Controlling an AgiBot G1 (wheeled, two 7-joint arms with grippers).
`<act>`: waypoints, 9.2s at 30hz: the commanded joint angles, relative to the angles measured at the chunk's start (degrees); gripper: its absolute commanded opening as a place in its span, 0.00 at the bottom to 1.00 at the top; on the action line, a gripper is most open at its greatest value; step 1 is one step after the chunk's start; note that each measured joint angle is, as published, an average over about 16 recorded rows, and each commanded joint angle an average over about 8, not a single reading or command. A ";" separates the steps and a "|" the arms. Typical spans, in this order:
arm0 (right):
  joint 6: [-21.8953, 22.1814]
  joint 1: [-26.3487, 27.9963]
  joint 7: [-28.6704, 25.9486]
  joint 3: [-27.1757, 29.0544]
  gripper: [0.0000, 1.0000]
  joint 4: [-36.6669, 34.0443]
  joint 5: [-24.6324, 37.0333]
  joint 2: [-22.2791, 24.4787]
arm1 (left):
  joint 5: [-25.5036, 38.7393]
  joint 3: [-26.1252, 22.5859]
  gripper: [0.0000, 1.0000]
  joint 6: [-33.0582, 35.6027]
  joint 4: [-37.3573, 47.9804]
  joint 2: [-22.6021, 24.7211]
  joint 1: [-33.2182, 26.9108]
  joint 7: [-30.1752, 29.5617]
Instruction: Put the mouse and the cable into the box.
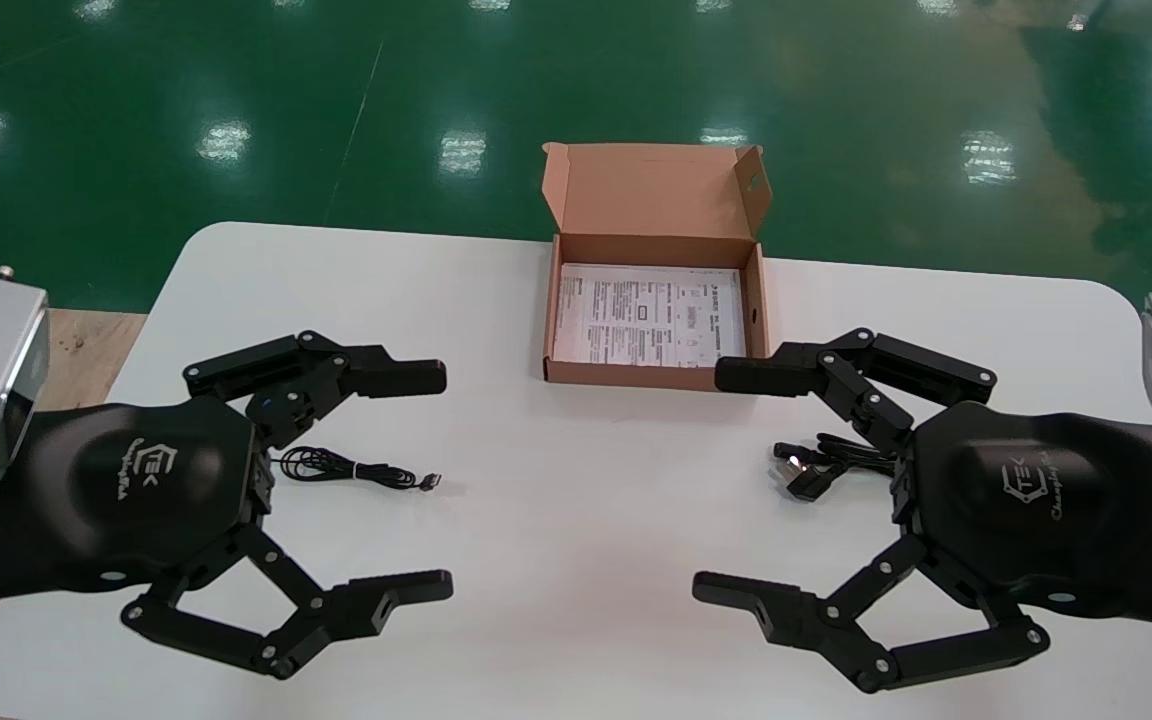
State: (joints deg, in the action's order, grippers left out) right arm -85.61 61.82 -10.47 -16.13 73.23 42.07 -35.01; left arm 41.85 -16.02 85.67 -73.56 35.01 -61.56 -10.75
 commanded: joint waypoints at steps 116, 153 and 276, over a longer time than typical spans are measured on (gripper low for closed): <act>16.00 34.47 55.82 -23.35 0.00 -71.49 48.66 -19.27 | 53.56 -36.97 0.11 -12.62 72.94 31.18 -41.83 52.66; 15.30 34.49 55.38 -23.55 0.00 -70.92 48.91 -19.03 | 53.50 -36.95 0.00 -12.91 72.42 31.07 -41.69 52.64; 18.76 67.03 47.19 -30.07 1.00 -69.70 55.90 -5.00 | 18.68 -43.79 0.00 -39.30 47.36 43.50 -40.66 21.53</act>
State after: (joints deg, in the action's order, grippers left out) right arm -66.89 128.61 36.63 -46.04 3.70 97.73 -40.32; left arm 60.65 -59.81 47.03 -25.84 78.51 -102.22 10.06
